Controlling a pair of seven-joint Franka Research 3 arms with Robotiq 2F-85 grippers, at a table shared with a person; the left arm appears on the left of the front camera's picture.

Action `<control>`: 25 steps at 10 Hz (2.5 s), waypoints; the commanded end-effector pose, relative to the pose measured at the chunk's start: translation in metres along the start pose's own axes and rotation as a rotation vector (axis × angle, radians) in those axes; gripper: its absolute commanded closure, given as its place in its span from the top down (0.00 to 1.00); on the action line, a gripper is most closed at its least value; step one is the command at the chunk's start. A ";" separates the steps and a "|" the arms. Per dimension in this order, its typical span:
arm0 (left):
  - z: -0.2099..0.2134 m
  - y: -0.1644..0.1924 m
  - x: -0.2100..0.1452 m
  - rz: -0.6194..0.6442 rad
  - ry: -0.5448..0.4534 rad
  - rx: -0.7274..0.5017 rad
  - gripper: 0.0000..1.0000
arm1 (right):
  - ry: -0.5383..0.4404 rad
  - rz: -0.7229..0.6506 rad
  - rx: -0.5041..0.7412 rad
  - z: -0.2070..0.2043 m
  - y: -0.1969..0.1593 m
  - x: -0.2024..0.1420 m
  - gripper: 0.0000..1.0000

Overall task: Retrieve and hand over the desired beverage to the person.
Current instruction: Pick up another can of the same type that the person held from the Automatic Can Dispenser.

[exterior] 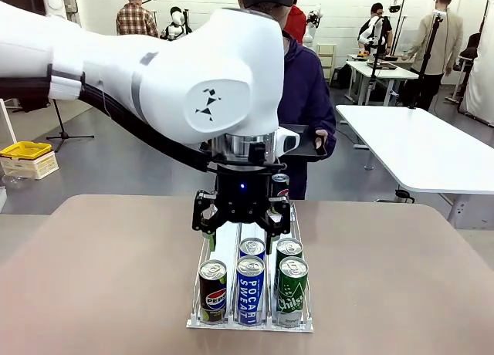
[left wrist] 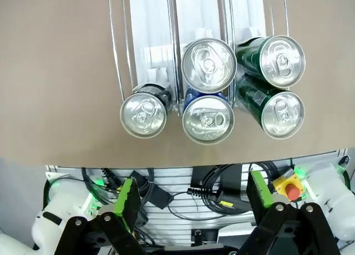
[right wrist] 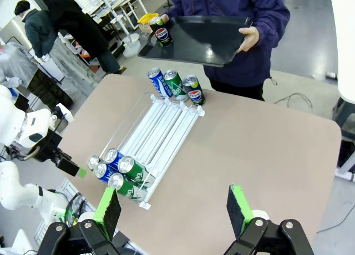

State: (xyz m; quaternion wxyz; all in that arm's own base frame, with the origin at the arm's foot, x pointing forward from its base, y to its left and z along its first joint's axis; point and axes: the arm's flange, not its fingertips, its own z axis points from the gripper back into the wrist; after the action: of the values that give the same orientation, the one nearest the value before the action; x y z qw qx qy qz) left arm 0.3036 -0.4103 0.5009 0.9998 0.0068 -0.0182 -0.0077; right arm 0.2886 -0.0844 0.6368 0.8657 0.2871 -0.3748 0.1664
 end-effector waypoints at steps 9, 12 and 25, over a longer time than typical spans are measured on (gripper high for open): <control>-0.063 -0.008 0.015 -0.043 0.015 -0.043 1.00 | -0.016 0.007 0.035 -0.002 -0.002 0.000 1.00; -0.068 -0.009 0.020 -0.058 0.013 -0.054 1.00 | -0.016 0.007 0.035 -0.002 -0.002 0.000 1.00; -0.074 -0.010 0.021 -0.096 0.003 -0.037 0.09 | -0.016 0.007 0.035 -0.002 -0.002 0.000 1.00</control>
State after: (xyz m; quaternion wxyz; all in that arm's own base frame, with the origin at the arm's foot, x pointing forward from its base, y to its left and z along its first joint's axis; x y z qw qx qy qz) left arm 0.3277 -0.4209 0.4320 0.9989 -0.0118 -0.0067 -0.0454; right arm 0.2886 -0.0844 0.6368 0.8657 0.2871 -0.3747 0.1664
